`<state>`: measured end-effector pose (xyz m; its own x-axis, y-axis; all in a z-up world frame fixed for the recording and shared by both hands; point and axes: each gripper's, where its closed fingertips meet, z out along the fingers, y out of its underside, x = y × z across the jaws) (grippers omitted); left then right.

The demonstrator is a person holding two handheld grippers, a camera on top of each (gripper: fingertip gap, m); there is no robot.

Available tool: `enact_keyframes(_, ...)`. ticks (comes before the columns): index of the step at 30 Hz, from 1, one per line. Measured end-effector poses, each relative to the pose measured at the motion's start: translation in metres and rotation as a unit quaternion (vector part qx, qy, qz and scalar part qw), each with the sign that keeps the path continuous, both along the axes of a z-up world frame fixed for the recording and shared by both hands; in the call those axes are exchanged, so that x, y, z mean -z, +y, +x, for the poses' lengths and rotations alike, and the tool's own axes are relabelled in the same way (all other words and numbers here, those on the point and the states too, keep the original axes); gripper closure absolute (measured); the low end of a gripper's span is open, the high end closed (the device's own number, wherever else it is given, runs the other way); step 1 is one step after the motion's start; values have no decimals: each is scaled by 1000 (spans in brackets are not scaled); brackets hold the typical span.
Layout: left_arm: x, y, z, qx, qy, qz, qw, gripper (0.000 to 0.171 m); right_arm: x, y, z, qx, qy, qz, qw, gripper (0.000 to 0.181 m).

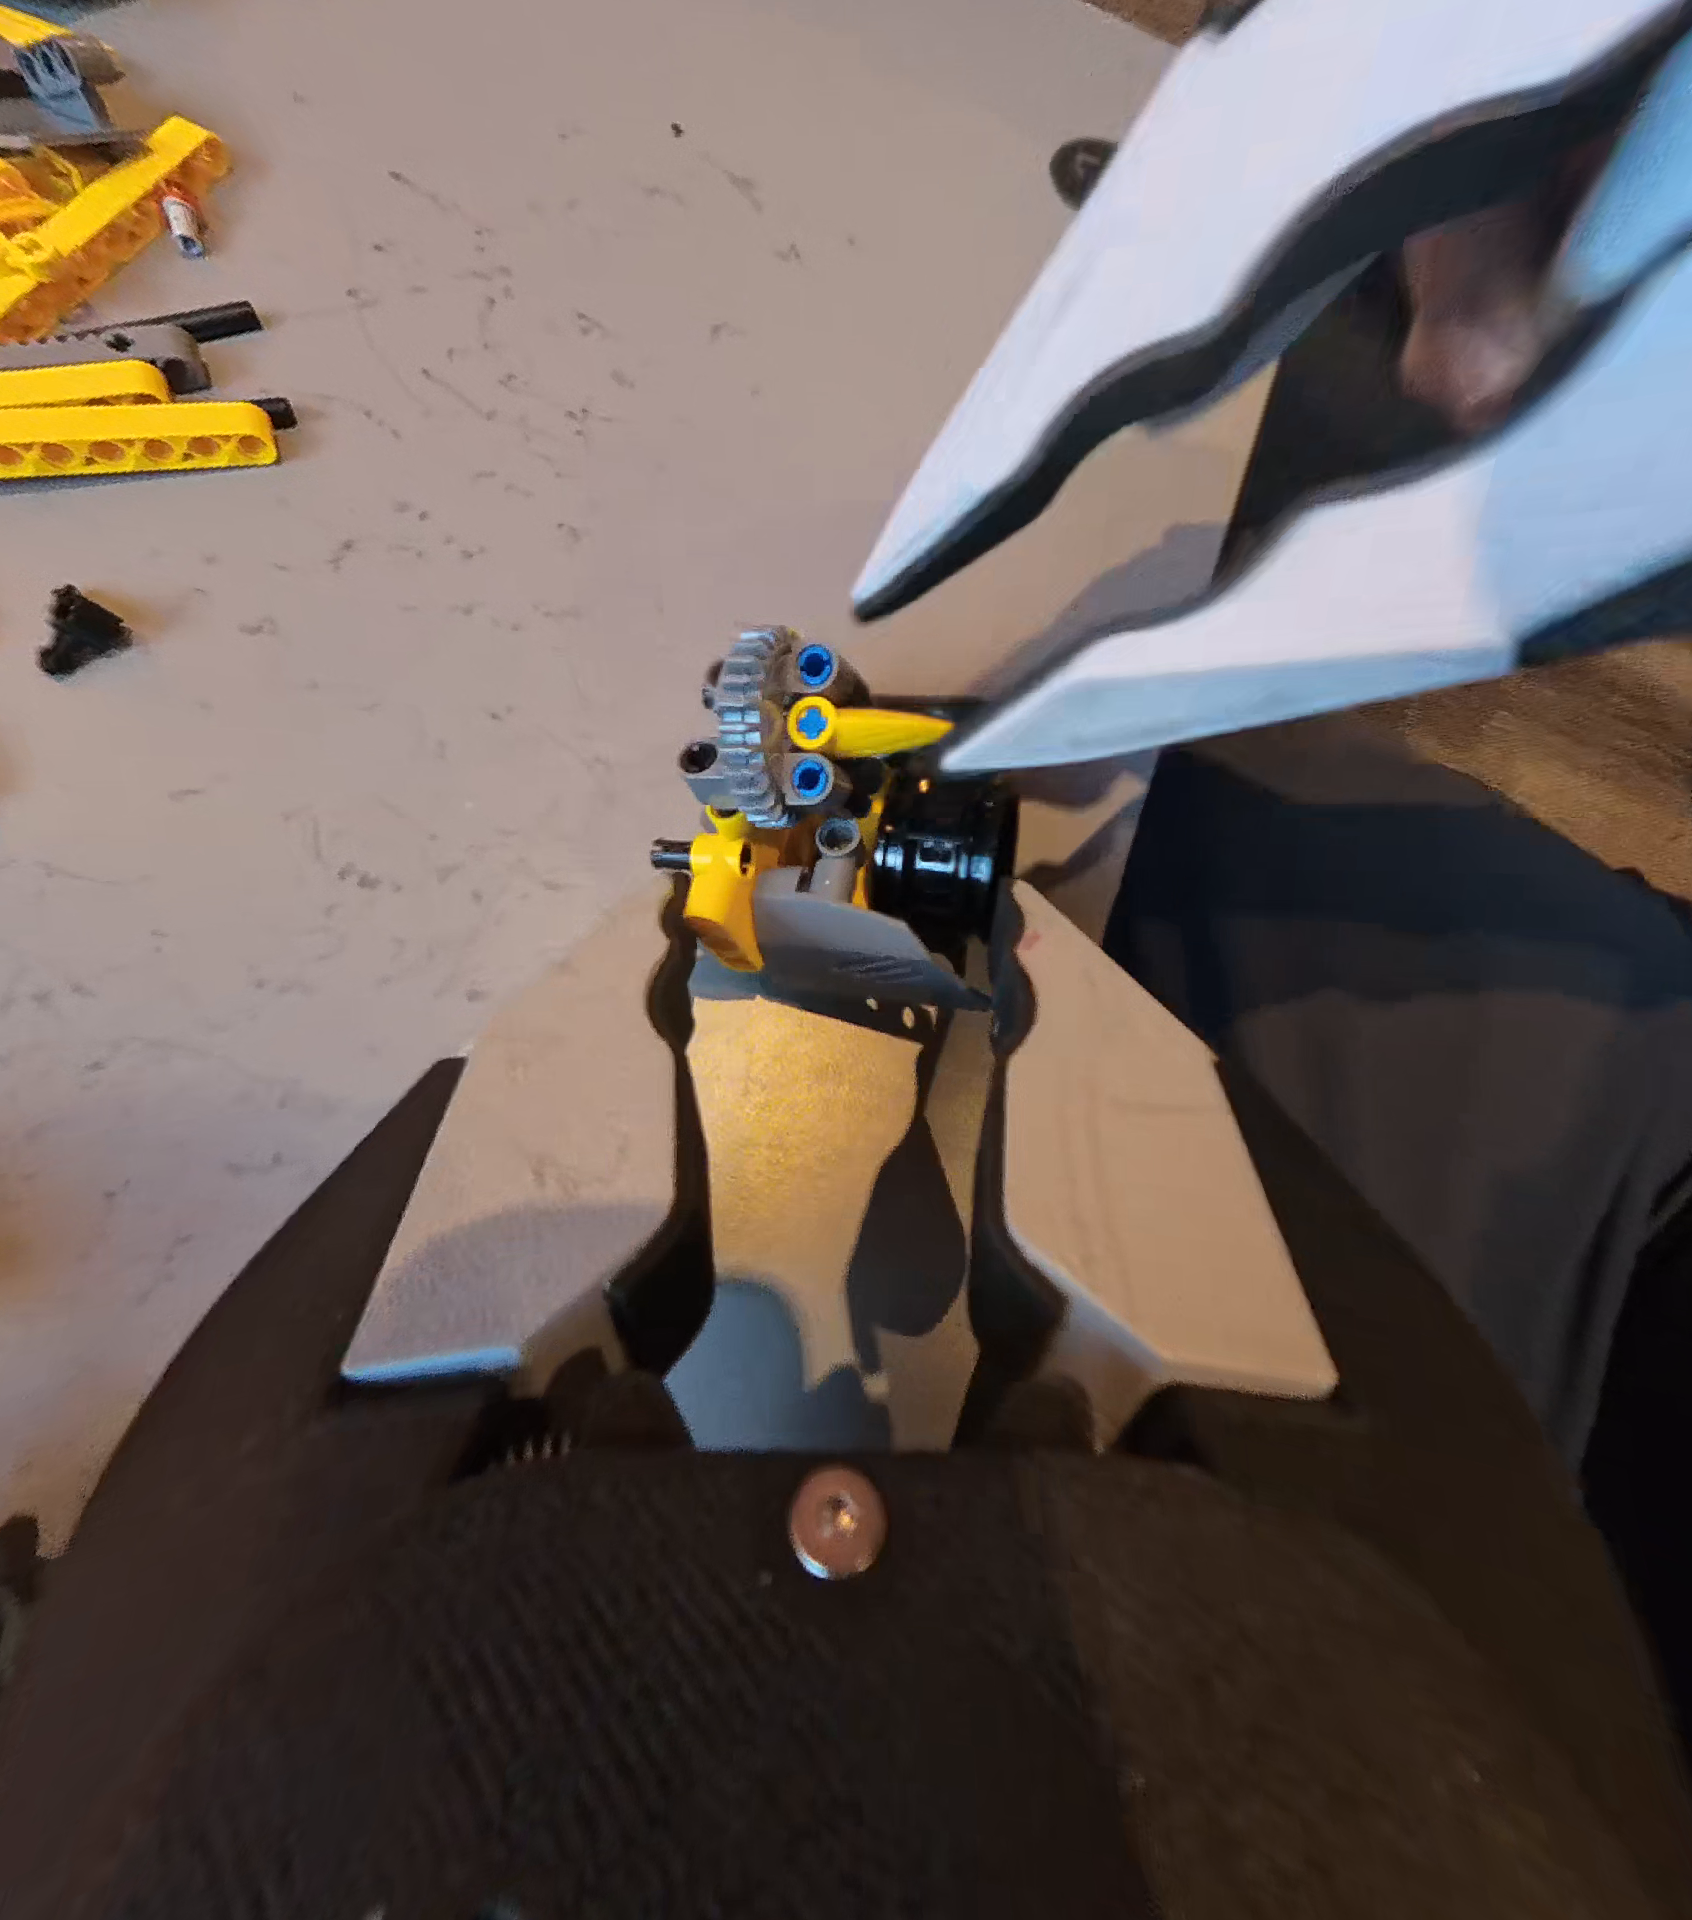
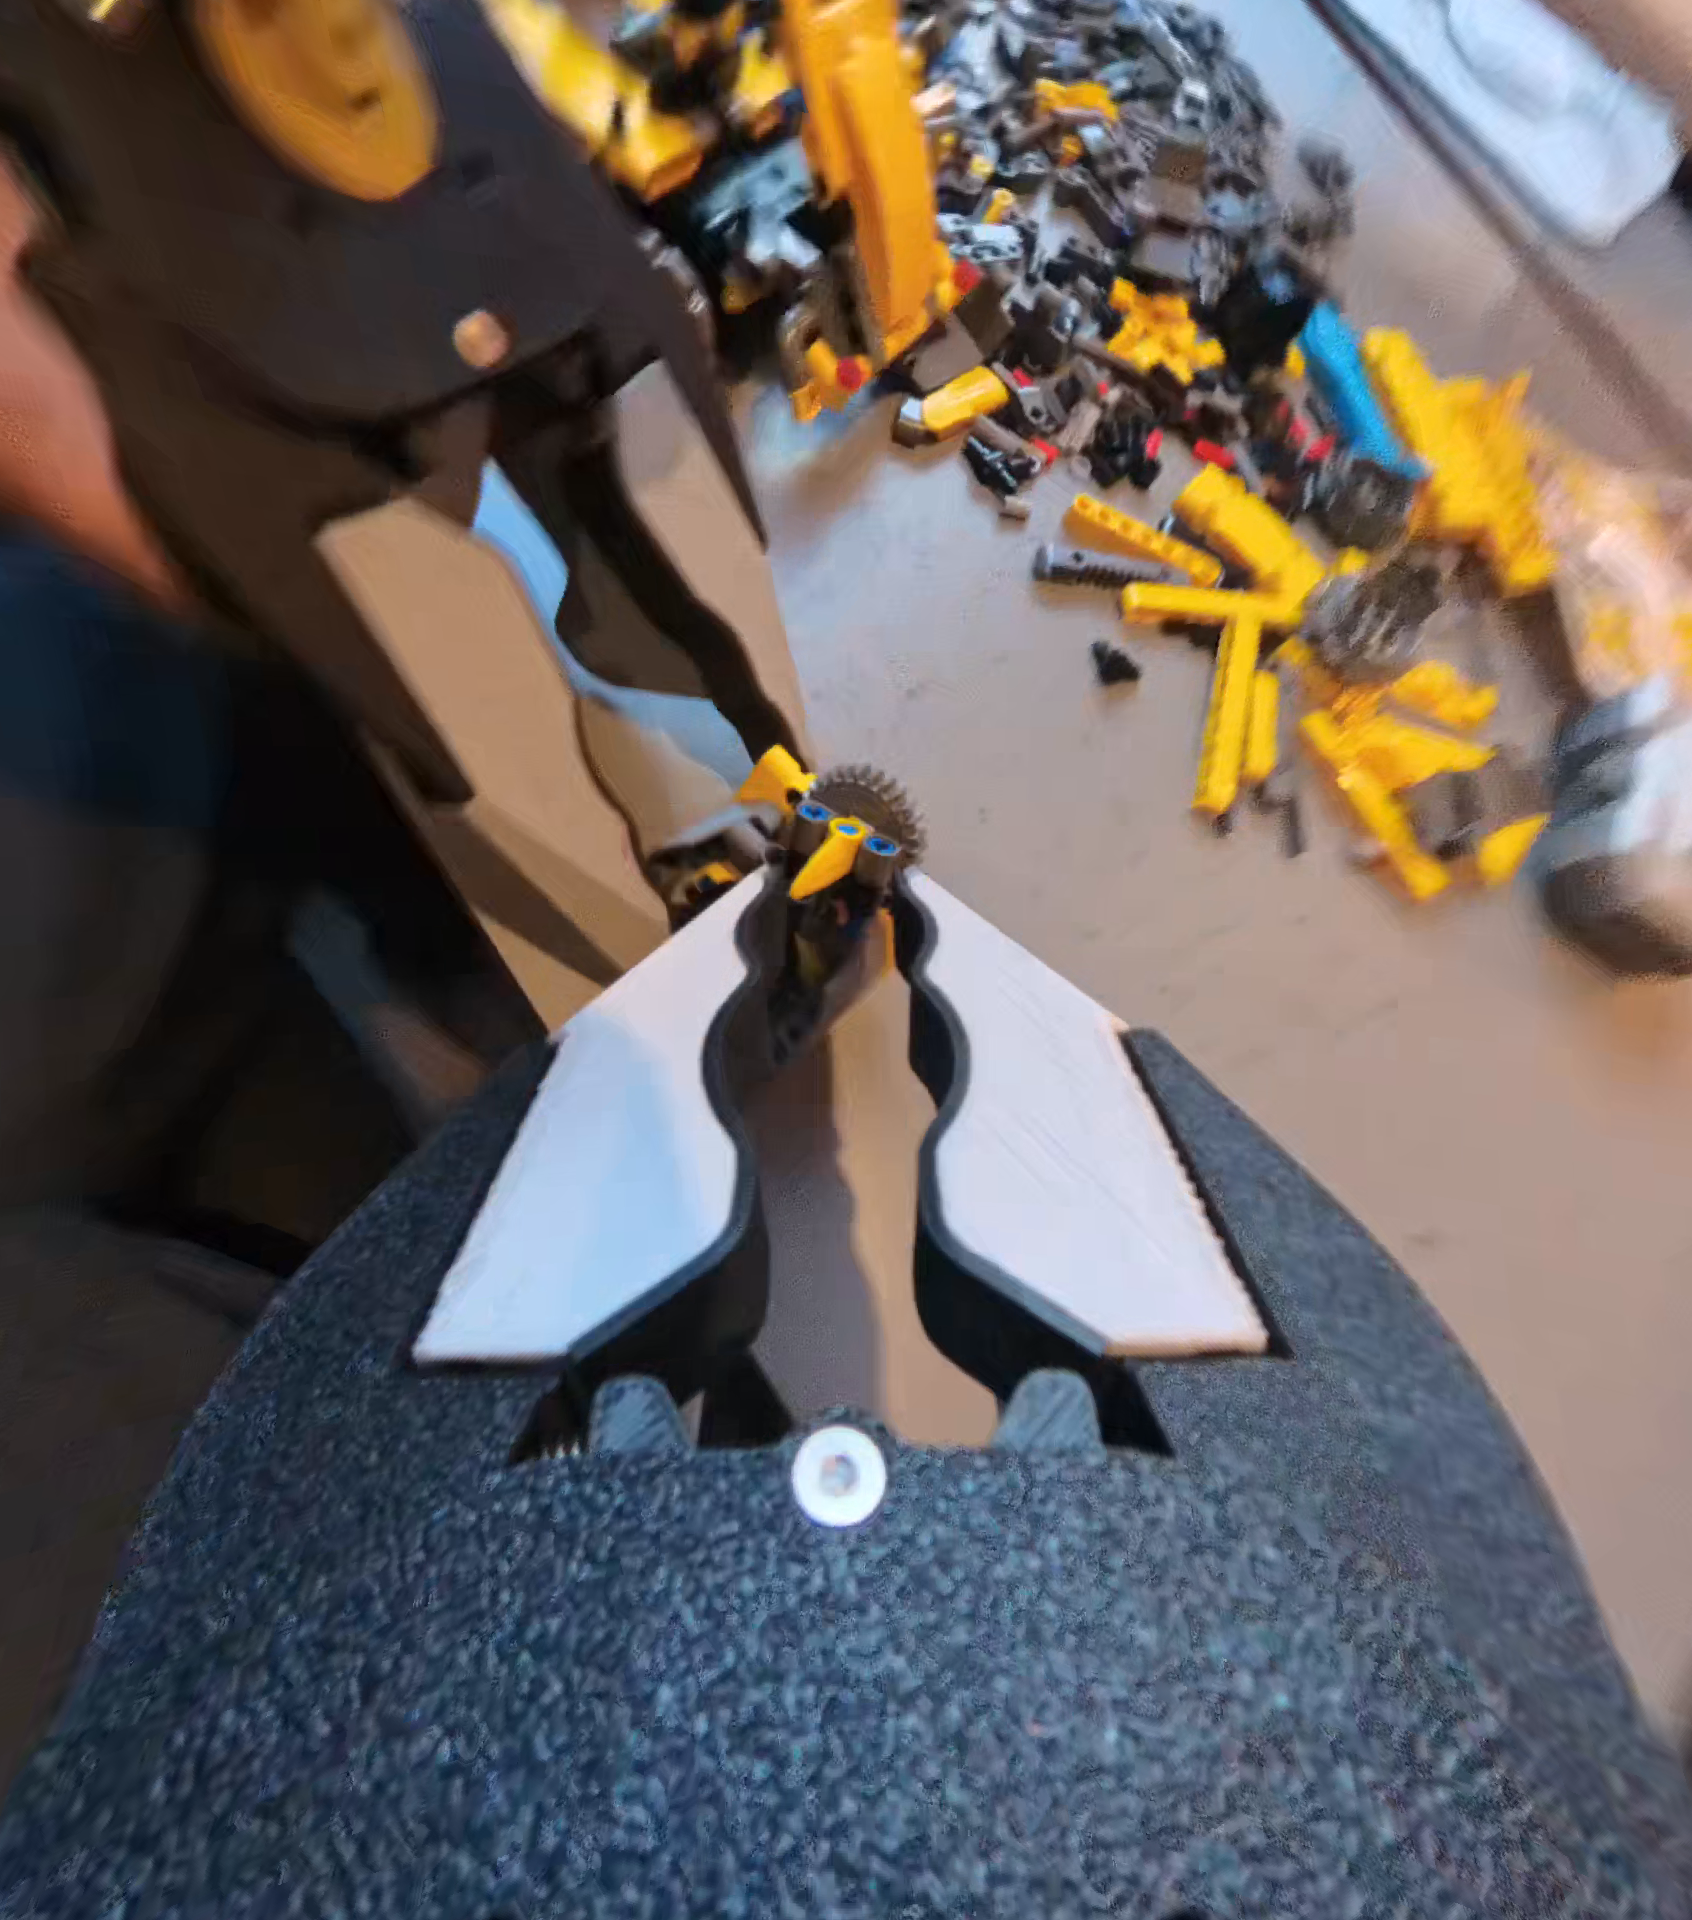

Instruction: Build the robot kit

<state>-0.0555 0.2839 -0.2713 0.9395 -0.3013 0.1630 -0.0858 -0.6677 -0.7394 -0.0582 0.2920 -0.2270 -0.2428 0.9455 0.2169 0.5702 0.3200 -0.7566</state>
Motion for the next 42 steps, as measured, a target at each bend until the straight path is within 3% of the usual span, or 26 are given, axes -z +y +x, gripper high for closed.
enact_keyframes(4, -1, -3, 5, 32, -44, -13, 998, 116, -6, 3, 8, -87, -29, 228, 969, 158)
enact_keyframes(8, -3, -5, 4, 45, -70, -20, 996, 116, -3, -2, 4, -176, -53, 328, 927, 165)
enact_keyframes(10, -4, -7, 3, 53, -87, -25, 995, 116, -2, -7, 3, -214, -58, 331, 917, 169)
enact_keyframes(12, -6, -8, 3, 54, -112, -30, 992, 116, -2, -12, 4, -241, -65, 312, 917, 161)
enact_keyframes(15, -7, -9, 6, 63, -133, -34, 989, 116, -3, -8, 1, -247, -66, 312, 915, 157)
enact_keyframes(18, -7, -12, 11, 83, -132, -38, 987, 116, 2, -8, -3, -262, -66, 329, 905, 153)
enact_keyframes(21, -7, -14, 12, 92, -128, -38, 987, 116, 8, -14, -4, -295, -65, 331, 894, 162)
enact_keyframes(31, -6, -16, 11, 104, -117, -35, 987, 116, 9, -18, -4, -320, -36, 379, 867, 165)
enact_keyframes(36, -6, -15, 9, 97, -119, -34, 988, 116, 8, -16, -7, -289, -38, 335, 896, 166)
enact_keyframes(42, -4, -11, 4, 73, -82, -23, 994, 116, 9, -11, -10, -223, 13, 294, 929, 165)
